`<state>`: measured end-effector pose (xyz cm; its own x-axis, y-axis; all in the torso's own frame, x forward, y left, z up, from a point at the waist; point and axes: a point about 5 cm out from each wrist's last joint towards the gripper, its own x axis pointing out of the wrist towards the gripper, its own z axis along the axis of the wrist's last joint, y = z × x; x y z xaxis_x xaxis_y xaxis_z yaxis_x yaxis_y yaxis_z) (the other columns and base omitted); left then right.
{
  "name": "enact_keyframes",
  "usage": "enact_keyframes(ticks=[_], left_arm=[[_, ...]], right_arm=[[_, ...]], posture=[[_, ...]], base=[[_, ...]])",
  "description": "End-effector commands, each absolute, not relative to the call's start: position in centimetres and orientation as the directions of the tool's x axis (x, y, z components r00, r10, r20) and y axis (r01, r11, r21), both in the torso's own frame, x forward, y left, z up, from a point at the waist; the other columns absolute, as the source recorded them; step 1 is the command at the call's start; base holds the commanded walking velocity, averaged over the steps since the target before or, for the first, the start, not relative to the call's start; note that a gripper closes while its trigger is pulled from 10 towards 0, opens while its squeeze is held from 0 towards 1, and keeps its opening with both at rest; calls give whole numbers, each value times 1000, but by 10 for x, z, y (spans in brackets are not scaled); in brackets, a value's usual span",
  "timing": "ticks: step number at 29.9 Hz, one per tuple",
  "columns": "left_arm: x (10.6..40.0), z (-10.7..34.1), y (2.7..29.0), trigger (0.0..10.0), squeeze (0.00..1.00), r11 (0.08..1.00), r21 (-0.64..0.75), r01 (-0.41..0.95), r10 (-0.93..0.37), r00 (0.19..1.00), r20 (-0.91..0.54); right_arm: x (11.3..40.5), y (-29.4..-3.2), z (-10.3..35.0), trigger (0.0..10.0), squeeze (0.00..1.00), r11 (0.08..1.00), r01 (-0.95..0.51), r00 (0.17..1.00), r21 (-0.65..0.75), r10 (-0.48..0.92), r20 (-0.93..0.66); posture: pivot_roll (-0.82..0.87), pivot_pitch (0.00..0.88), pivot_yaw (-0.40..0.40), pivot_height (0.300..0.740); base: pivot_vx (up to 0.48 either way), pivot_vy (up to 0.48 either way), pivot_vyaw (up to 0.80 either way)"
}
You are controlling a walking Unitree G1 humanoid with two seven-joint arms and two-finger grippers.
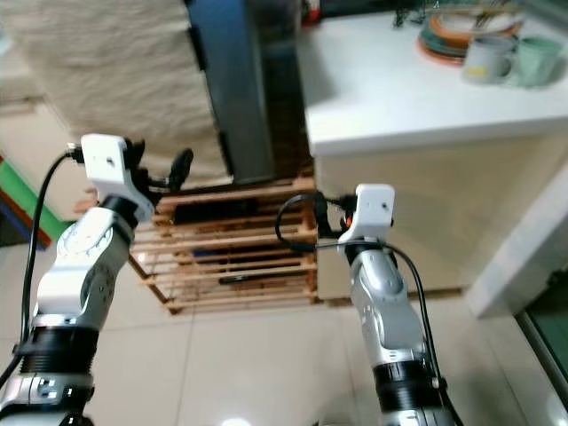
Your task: Restocking fridge
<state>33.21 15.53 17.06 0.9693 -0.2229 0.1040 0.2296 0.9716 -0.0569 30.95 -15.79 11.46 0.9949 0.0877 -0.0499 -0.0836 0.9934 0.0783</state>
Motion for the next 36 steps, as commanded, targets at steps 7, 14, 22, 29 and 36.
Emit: enact_keyframes(ticks=[7, 14, 22, 29, 36], left_arm=[[332, 167, 167, 10000, 0, 978, -81, 192, -186, 980, 72], [329, 165, 164, 10000, 0, 970, -137, 203, -196, 978, 67], [330, 159, 173, 10000, 0, 975, -154, 162, -160, 987, 26], [330, 158, 171, 10000, 0, 976, -136, 168, -168, 986, 16], [330, 163, 154, 10000, 0, 952, -169, 255, -252, 967, 35]], right_arm=[[310, -155, 115, 10000, 0, 993, -87, 995, 85, 91, -41], [311, -154, 112, 10000, 0, 993, -88, 995, 81, 92, -46], [308, -158, 109, 10000, 0, 994, -89, 994, 65, 93, -56], [290, -169, 96, 10000, 0, 996, -77, 993, 52, 81, -88], [288, -178, 92, 10000, 0, 999, -39, 995, 37, 42, -94]], posture=[[-116, 0, 104, 740], [-108, 0, 96, 740], [-112, 0, 94, 740], [-115, 0, 100, 740], [-128, 0, 118, 740]], base=[[0, 480, -678], [0, 444, -675], [0, 436, -675], [0, 454, -670], [-266, 338, -669]])
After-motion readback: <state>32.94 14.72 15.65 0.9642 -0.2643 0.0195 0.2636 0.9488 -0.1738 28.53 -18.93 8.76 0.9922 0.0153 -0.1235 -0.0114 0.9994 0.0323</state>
